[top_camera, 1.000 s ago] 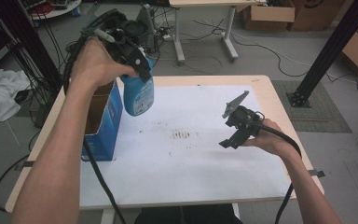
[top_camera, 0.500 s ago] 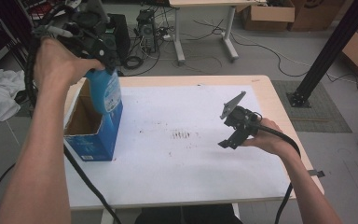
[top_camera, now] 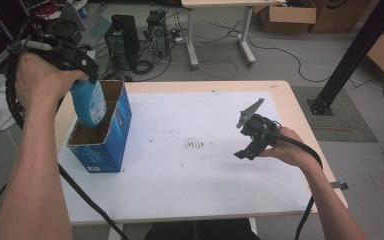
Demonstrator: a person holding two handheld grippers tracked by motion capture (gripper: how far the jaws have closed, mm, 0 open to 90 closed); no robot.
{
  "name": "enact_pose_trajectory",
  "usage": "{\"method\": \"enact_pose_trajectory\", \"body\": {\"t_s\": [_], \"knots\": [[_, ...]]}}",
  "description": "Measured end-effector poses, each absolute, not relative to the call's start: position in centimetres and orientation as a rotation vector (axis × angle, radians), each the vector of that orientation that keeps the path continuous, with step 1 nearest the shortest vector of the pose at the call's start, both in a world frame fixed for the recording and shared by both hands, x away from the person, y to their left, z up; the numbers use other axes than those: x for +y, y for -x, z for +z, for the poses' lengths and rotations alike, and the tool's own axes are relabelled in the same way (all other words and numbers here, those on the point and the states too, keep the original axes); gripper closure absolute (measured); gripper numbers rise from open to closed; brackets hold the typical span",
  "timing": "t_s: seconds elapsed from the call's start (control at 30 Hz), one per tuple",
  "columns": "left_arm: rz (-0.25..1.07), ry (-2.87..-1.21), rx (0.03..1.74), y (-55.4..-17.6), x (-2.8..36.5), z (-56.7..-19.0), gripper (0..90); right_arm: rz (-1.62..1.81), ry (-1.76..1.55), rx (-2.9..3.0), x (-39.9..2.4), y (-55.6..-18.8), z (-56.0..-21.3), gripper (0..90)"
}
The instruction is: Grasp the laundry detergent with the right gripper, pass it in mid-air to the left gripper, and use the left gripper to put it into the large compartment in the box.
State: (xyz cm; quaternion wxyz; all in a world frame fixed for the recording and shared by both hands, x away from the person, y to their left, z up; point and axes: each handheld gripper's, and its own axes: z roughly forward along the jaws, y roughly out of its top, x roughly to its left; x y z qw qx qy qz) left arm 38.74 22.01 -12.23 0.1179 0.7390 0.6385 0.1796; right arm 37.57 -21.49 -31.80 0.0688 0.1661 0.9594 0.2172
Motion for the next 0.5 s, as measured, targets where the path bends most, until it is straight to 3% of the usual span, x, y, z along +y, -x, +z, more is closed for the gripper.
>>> {"method": "enact_pose_trajectory", "body": {"t_s": [0.5], "knots": [[0.4,-2.151,1.937,-40.0,23.4,-20.2,38.3,0.645,-0.5,2.894,-21.7,-37.3,-32.4,15.9]]}}
